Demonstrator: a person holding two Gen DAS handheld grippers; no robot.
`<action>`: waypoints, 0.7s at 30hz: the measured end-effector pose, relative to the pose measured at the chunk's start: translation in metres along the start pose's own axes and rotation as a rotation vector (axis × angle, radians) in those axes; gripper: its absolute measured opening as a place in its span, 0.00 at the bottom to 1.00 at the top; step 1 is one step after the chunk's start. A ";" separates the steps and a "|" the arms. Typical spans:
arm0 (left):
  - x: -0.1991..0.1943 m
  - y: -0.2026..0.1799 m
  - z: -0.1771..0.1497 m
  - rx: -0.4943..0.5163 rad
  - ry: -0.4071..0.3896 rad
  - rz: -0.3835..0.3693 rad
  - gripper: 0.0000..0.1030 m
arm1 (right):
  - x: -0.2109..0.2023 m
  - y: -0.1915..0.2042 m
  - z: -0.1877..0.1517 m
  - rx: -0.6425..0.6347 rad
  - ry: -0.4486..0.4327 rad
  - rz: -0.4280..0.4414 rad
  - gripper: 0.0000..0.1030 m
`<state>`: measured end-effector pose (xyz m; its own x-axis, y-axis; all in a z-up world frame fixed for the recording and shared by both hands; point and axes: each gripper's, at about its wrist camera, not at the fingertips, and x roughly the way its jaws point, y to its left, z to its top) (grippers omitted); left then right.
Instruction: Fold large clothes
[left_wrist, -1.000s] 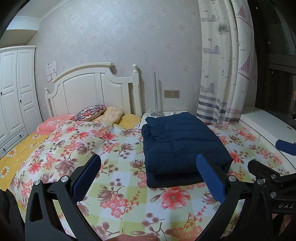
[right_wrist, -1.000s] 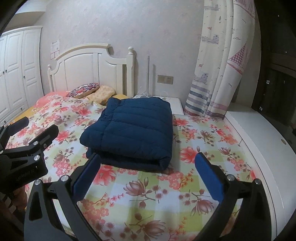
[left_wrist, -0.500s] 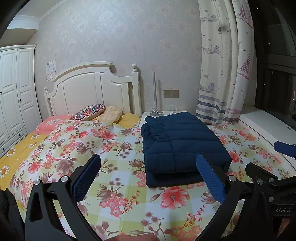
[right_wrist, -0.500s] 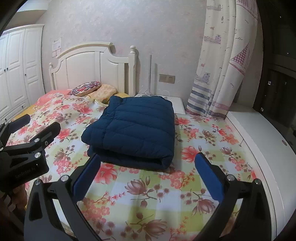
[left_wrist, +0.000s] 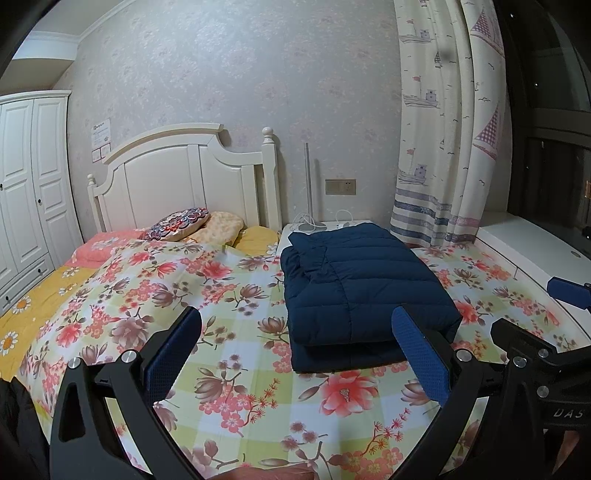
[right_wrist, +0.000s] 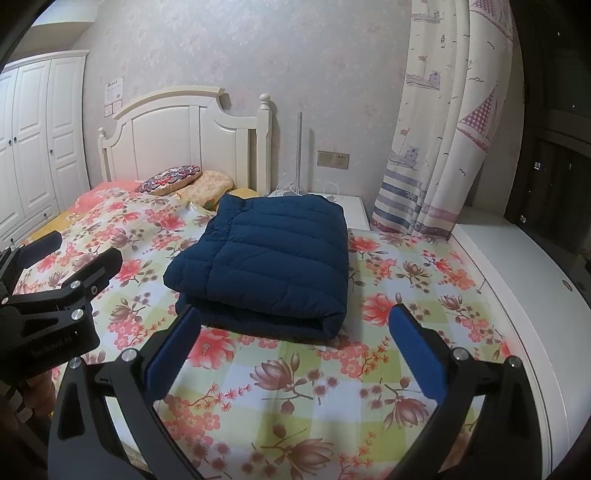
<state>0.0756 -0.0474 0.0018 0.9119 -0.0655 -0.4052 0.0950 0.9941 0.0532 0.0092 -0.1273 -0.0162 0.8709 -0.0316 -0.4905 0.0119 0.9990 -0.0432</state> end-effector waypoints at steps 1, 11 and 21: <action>0.000 0.000 0.000 -0.001 0.001 -0.001 0.96 | 0.000 0.000 0.000 0.001 0.000 0.001 0.98; 0.000 -0.001 0.000 -0.002 0.001 0.001 0.96 | 0.000 -0.001 0.000 0.000 -0.002 -0.001 0.98; -0.002 0.000 0.001 0.006 -0.002 -0.002 0.96 | -0.002 -0.001 0.003 0.003 -0.008 -0.002 0.98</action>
<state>0.0738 -0.0476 0.0036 0.9127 -0.0673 -0.4031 0.0989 0.9934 0.0581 0.0092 -0.1286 -0.0128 0.8745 -0.0334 -0.4838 0.0151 0.9990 -0.0416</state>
